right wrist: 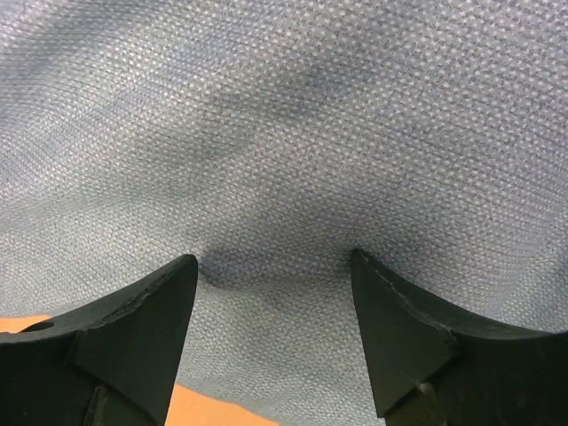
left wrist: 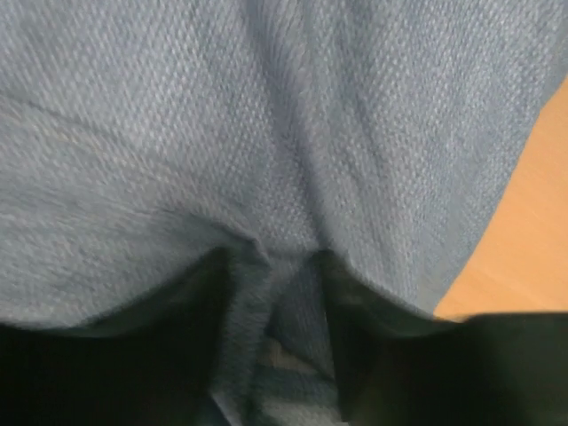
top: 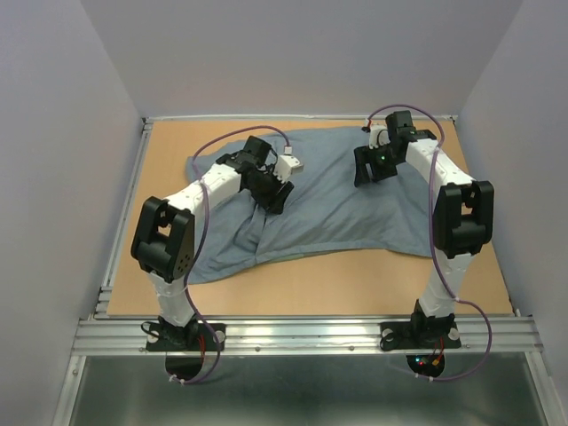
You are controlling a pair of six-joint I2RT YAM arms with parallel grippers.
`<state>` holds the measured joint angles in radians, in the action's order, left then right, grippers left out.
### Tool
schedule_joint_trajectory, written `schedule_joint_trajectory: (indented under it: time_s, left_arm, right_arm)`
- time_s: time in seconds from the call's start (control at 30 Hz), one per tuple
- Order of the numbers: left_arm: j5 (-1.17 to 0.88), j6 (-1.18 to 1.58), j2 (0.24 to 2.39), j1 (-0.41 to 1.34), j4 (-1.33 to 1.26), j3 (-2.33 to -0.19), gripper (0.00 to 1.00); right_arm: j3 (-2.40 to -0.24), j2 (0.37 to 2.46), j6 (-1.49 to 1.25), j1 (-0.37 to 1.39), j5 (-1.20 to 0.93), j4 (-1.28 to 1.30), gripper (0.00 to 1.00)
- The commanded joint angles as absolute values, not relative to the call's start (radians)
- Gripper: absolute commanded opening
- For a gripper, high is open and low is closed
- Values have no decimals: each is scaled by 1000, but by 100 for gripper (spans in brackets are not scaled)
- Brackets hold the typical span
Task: Put the pillow into the pillowcase
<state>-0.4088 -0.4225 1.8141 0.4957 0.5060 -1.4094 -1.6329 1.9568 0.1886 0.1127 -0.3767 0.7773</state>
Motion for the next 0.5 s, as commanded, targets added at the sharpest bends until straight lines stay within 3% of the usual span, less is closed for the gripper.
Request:
schedule_joint_trajectory:
  time_s: [0.0,0.17,0.27,0.37,0.47]
  left_arm:
    - [-559,-437,1669,369,525,-1368,98]
    - [-561,-394,1436,209,374,-1350,99]
    - [-508,-425,1352,150,357,-1293,99]
    - [-442,-554,1324,112,428,-1215,99]
    - [-495,-726,1333,22,601,-1123,91]
  right_arm:
    - [-1631,1901,205,120,-368,795,75]
    - [-1602,1815,250,109,-295,819,76]
    - [-1574,1746,294,78,-264,854,83]
    - [-1537,1703,357,26,-224,913,86]
    - [-1453,1669,458,-79,-183,971,86]
